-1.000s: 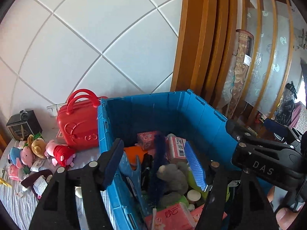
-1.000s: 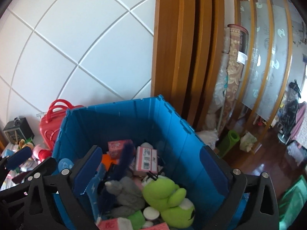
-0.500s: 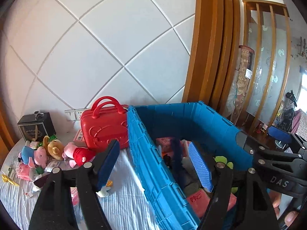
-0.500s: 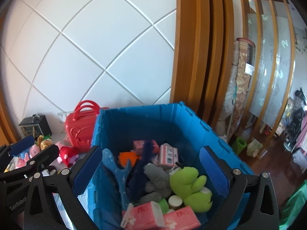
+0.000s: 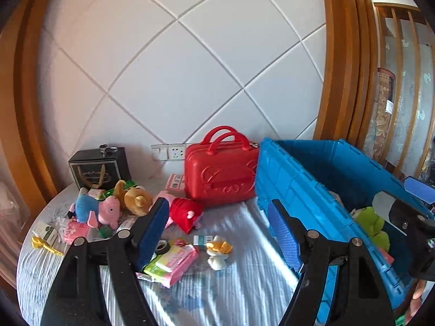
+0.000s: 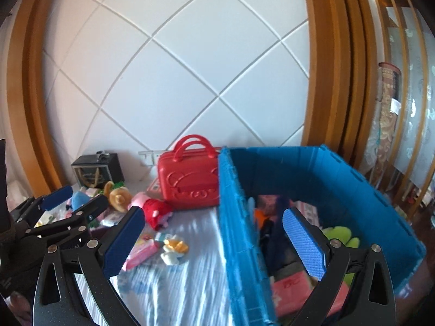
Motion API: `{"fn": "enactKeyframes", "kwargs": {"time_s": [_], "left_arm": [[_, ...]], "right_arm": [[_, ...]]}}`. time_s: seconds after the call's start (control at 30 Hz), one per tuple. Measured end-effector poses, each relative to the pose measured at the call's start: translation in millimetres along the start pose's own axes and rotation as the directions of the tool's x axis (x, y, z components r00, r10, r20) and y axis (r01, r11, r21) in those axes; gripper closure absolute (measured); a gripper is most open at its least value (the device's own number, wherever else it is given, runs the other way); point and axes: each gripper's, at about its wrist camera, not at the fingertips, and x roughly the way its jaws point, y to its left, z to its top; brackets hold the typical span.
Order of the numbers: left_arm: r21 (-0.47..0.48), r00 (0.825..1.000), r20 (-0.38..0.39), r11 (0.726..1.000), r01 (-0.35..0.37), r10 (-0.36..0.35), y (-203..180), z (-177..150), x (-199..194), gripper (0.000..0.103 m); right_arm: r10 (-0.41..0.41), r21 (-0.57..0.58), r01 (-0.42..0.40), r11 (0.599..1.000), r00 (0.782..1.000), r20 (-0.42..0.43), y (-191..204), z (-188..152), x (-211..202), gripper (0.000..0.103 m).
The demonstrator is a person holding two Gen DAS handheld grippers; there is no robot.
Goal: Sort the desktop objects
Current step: 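Open both tools to drop the duster and plush into the crate, then move both tools toward the wipes pack and the white plush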
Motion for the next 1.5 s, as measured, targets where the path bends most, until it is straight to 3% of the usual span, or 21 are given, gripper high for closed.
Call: {"fn": "enactKeyframes", "kwargs": {"time_s": [0.33,0.5,0.63,0.77,0.9,1.13,1.3,1.43,1.5], "left_arm": [[-0.035,0.986,-0.114,0.991,-0.127,0.122,98.9,-45.4,27.2,0.029],[-0.078,0.964,-0.204,0.979,-0.189,0.170,134.2,-70.0,51.0,0.029],[-0.090,0.945,-0.270,0.973,-0.215,0.184,150.8,-90.0,80.6,0.029],[-0.078,0.930,-0.340,0.981,-0.177,0.141,153.0,-111.8,117.8,0.029],[-0.062,0.901,-0.427,0.991,-0.118,0.080,148.6,-132.7,164.6,0.029],[0.006,0.823,-0.569,1.000,-0.002,0.005,135.2,-167.0,253.2,0.029],[0.029,0.773,-0.633,0.996,0.080,-0.043,127.4,-179.6,302.2,0.029],[-0.007,0.740,-0.664,0.990,0.140,-0.109,122.5,-183.9,327.9,0.028],[-0.020,0.734,-0.667,0.988,0.151,-0.126,120.4,-184.4,336.6,0.023]], "right_arm": [[0.098,-0.032,-0.103,0.994,0.986,-0.138,68.1,-38.6,70.5,0.000],[0.105,-0.013,-0.110,0.994,0.973,-0.207,73.5,-55.1,109.1,0.000],[0.110,0.020,-0.109,0.994,0.951,-0.290,71.1,-73.2,151.5,0.000],[0.096,0.050,-0.083,0.995,0.922,-0.376,66.9,-91.9,196.0,0.000],[0.074,0.077,-0.044,0.996,0.888,-0.453,62.5,-109.5,241.0,0.000],[0.053,0.123,0.024,0.992,0.810,-0.585,52.5,-146.1,311.3,0.000],[0.055,0.140,0.046,0.989,0.766,-0.640,52.7,-163.4,345.1,0.000],[0.069,0.152,0.044,0.987,0.742,-0.667,59.5,-172.1,368.7,0.000],[0.071,0.154,0.046,0.987,0.733,-0.676,63.2,-175.8,377.8,0.000]]}}
